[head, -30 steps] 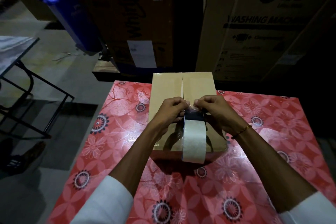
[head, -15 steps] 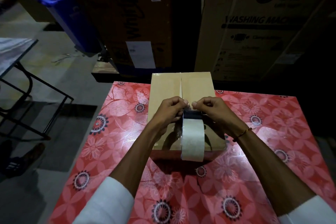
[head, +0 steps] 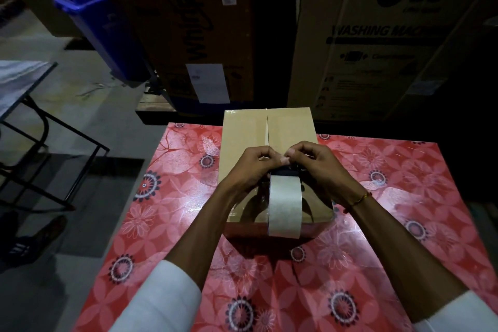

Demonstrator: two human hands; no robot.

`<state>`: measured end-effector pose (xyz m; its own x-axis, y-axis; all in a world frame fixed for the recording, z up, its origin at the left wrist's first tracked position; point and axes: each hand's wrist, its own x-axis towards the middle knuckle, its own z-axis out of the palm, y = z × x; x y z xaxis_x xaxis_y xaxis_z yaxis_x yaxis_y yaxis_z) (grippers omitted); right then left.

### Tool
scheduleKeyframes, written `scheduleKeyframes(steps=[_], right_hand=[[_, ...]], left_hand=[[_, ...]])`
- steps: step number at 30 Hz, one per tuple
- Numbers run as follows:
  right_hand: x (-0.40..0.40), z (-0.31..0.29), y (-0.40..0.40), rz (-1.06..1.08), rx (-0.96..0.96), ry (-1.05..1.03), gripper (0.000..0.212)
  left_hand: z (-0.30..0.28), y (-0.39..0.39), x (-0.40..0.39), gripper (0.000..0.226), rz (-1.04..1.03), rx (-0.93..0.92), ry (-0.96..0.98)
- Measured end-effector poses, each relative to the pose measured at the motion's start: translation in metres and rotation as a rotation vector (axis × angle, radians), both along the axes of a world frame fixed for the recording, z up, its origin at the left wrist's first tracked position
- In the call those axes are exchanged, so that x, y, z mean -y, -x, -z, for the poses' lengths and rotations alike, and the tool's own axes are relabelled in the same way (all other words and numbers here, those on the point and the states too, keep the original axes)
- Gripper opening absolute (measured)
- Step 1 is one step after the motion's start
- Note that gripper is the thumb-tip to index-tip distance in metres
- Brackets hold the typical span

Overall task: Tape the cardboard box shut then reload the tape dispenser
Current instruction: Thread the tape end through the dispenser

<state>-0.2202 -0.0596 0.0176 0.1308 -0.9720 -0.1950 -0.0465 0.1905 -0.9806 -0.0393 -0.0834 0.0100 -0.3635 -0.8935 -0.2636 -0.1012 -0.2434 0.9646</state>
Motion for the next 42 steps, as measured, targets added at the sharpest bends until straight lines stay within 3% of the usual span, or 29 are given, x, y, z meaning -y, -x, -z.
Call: scheduleKeyframes(steps=[4, 11, 15, 25, 30, 42], right_hand=[[-0.002, -0.001, 0.000, -0.002, -0.064, 0.037, 0.019], [-0.004, 0.000, -0.006, 0.018, 0.017, -0.041, 0.023], [-0.007, 0.002, -0.006, 0.011, -0.011, 0.001, 0.024], [-0.012, 0.009, -0.006, -0.009, 0.015, 0.018, 0.030], [-0.012, 0.013, -0.007, 0.026, 0.014, 0.039, 0.023], [-0.022, 0.012, -0.006, 0.164, 0.131, -0.017, 0.027]], left_hand=[[0.002, -0.004, 0.000, 0.016, -0.015, -0.011, -0.037], [0.001, -0.006, -0.002, 0.029, -0.038, -0.058, -0.045], [0.004, -0.005, -0.003, 0.020, -0.028, -0.050, -0.018], [0.005, -0.008, -0.008, 0.023, -0.031, -0.056, 0.008], [0.002, -0.008, -0.009, 0.022, -0.054, -0.064, 0.041], [0.001, -0.004, -0.017, 0.013, -0.112, -0.066, -0.068]])
